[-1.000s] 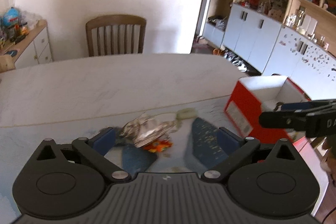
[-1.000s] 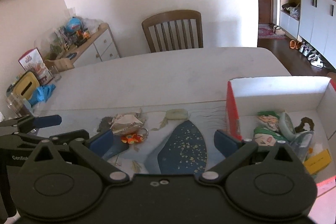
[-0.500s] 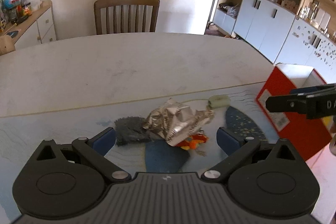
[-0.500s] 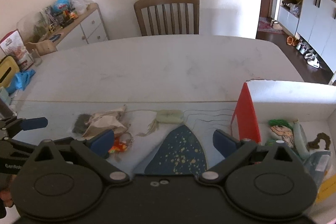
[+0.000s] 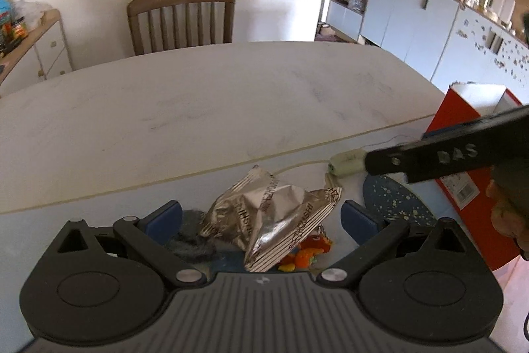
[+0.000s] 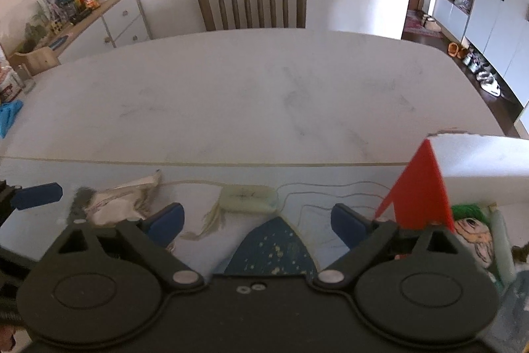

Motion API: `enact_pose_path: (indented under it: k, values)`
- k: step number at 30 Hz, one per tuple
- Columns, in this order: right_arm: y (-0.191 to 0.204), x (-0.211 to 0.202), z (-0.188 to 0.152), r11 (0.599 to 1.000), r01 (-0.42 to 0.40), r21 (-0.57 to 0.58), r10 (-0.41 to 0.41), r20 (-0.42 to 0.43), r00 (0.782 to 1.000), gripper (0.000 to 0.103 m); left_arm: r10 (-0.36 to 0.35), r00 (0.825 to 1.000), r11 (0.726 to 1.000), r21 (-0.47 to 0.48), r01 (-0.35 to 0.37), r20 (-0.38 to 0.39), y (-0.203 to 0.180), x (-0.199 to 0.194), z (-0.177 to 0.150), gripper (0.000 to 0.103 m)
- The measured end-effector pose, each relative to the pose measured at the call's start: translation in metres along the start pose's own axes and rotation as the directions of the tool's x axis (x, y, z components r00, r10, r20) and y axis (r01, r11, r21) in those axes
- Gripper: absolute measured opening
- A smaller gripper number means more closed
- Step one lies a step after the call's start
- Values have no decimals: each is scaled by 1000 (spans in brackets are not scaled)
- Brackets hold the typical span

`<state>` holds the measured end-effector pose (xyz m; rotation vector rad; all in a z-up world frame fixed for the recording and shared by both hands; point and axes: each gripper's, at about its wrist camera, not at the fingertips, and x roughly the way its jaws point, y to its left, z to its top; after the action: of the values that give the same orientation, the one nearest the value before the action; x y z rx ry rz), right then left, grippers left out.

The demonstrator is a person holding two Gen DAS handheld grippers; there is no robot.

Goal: Organize objects
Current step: 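Grasp the silver foil snack bag with the left tool while the right tool grasps the pale green soap bar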

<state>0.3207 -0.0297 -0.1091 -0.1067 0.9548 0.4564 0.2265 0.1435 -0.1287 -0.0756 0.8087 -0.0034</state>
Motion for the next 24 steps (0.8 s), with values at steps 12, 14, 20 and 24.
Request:
enact_pose_path:
  k: [12,14,20,24]
  values:
    - [9,35,1,1000,1,-28,-2,-55,998,86,-47,998,998,-45,45,-40,5,31,2,101]
    - [9,38,2,1000,5,-29,-7,-60,998,82,-61,997,997,-50,59,-42,5,31,1,98]
    - [9,44,2,1000,4,-26,-6,-69,998,71,-64,998,996,-58,62,-27,7,26,-1,86]
    - [11,46,-3,999,10,-32,-13,-77,997,60,-56,998,996,-70,54,-28,8,24,7,56]
